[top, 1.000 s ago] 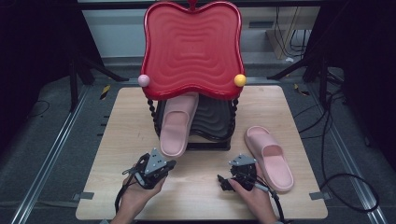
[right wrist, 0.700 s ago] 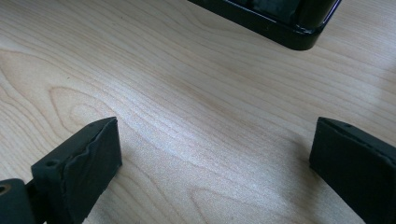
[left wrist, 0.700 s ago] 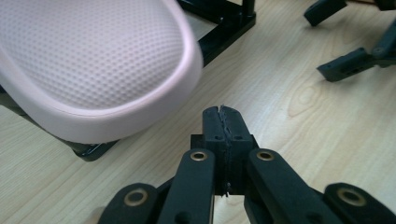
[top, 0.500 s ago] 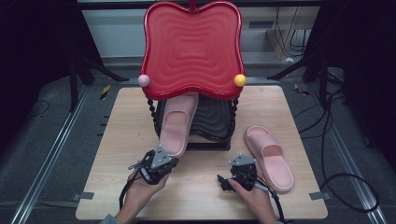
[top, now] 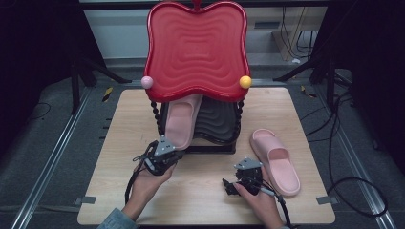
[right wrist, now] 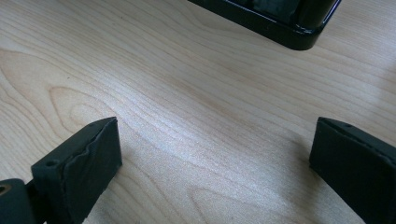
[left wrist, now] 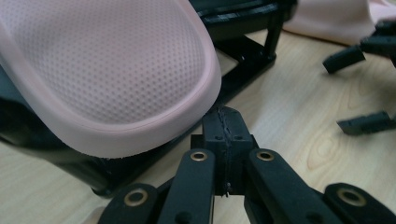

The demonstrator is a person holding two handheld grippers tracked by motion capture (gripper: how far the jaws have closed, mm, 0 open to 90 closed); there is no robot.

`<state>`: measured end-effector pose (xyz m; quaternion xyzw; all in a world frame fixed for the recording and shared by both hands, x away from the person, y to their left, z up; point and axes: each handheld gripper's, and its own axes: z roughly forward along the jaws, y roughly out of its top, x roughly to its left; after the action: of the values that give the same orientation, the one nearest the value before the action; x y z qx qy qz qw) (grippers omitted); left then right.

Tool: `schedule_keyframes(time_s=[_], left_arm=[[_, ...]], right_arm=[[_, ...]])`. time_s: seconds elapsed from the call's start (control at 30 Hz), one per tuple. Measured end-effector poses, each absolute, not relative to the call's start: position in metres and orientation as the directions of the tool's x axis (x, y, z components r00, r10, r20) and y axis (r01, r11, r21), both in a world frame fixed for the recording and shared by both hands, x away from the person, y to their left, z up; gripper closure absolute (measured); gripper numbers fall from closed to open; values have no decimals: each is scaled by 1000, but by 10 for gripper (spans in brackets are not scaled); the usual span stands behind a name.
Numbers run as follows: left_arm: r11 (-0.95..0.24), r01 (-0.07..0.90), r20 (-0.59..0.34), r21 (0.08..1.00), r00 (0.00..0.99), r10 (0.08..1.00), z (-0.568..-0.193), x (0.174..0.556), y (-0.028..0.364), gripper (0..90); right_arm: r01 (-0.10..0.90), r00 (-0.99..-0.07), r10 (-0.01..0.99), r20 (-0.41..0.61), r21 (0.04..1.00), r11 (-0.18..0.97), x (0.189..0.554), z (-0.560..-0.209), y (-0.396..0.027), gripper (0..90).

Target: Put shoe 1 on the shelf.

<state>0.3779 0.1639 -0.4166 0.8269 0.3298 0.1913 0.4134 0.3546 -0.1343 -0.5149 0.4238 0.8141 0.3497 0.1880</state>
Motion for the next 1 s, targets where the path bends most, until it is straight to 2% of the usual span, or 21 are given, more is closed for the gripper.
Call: schedule_keyframes(time_s=[0.53, 1.0], left_arm=[[-401, 436, -24, 806, 701, 713, -408, 404, 152, 900], [-409, 434, -23, 803, 708, 706, -410, 389, 162, 848]], right_arm=[[558, -571, 821, -10, 729, 397, 355, -515, -134, 25], [557, -570, 822, -13, 729, 398, 354, -515, -135, 26]])
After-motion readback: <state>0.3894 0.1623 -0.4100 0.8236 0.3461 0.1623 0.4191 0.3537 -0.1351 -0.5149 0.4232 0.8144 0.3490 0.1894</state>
